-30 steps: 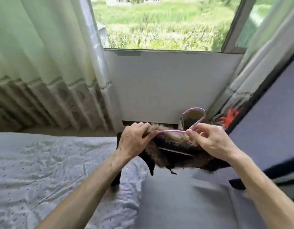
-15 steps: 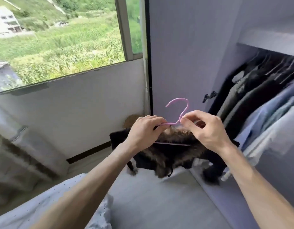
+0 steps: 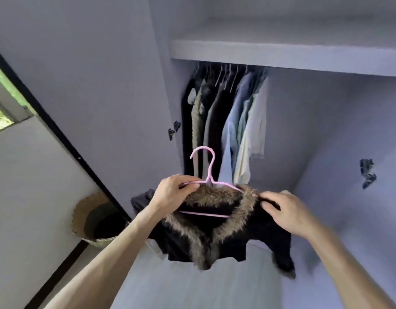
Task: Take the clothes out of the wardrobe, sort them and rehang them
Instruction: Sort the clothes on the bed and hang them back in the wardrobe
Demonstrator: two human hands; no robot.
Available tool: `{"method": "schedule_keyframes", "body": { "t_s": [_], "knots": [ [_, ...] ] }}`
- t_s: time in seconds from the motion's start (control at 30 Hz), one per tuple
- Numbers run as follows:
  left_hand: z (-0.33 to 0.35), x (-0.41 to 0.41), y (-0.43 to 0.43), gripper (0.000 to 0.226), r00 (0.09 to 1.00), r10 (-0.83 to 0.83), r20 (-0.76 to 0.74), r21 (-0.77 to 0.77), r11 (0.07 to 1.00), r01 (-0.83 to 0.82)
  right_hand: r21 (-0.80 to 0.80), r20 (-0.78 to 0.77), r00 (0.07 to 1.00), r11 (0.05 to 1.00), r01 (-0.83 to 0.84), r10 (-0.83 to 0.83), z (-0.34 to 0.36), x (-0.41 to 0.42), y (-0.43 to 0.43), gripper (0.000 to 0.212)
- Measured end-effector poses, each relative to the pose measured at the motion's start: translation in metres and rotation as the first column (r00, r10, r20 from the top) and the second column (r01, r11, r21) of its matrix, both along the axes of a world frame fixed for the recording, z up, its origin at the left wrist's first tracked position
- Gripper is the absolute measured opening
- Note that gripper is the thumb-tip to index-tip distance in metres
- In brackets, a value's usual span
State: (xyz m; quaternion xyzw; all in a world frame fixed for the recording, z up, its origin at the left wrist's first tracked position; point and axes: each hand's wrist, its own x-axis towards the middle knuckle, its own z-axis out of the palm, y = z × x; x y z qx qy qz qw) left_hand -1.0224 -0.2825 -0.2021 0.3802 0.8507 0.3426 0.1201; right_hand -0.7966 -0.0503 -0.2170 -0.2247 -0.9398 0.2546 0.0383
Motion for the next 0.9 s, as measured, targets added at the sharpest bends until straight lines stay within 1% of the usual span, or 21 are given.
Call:
{"method": "schedule_keyframes", "body": {
  "t_s": [0.07,0.13,0.27,0.33,0.4,0.5,0.57,0.6,0.7,0.8,0.9],
  "knots": [
    [-0.002,-0.002,0.017,0.018,0.998,-0.064,-0.017,-0.03,0.998,0.064,0.051,0.055,0.998,0.998,0.028,-0.031,-0.001,0.012,-0.001,0.015],
    [-0.002,-0.003,0.032,0.018,0.992,-0.124,-0.032,-0.025,0.992,0.123,0.037,0.1,0.992,0.996,0.076,-0.079,0.003,0.024,-0.006,0.009],
    [-0.005,-0.005,0.058,0.018,0.973,-0.232,0.014,0.007,0.973,0.232,0.025,0.133,0.976,0.985,0.172,-0.174,0.004,0.046,-0.023,0.008],
    [-0.009,-0.006,0.07,0.023,0.959,-0.279,0.05,-0.062,0.958,0.281,0.041,0.164,0.958,0.972,0.233,-0.236,0.003,0.053,-0.034,0.012],
    [-0.011,-0.006,0.08,0.033,0.946,-0.315,0.075,-0.183,0.928,0.323,0.029,0.19,0.942,0.96,0.277,-0.278,0.0,0.058,-0.045,0.016],
    [-0.011,-0.003,0.09,0.044,0.904,-0.417,0.091,-0.336,0.842,0.422,-0.046,0.234,0.919,0.941,0.336,-0.317,-0.007,0.063,-0.056,0.02],
    [-0.011,-0.004,0.094,0.046,0.881,-0.466,0.082,-0.376,0.804,0.46,-0.113,0.259,0.91,0.926,0.361,-0.323,-0.013,0.068,-0.057,0.015],
    [-0.011,-0.005,0.096,0.048,0.877,-0.474,0.082,-0.381,0.798,0.467,-0.165,0.259,0.906,0.909,0.382,-0.333,-0.015,0.07,-0.055,0.015],
    [-0.006,-0.012,0.105,0.053,0.881,-0.467,0.073,-0.388,0.8,0.457,-0.351,0.206,0.894,0.822,0.447,-0.398,-0.021,0.075,-0.047,0.021],
    [0.006,-0.027,0.121,0.056,0.889,-0.458,0.023,-0.36,0.826,0.435,-0.441,0.152,0.886,0.772,0.458,-0.439,-0.019,0.068,-0.033,0.026],
    [0.025,-0.046,0.143,0.064,0.909,-0.411,-0.067,-0.31,0.875,0.373,-0.513,0.095,0.878,0.732,0.447,-0.469,-0.012,0.047,-0.008,0.019]
  ]
}}
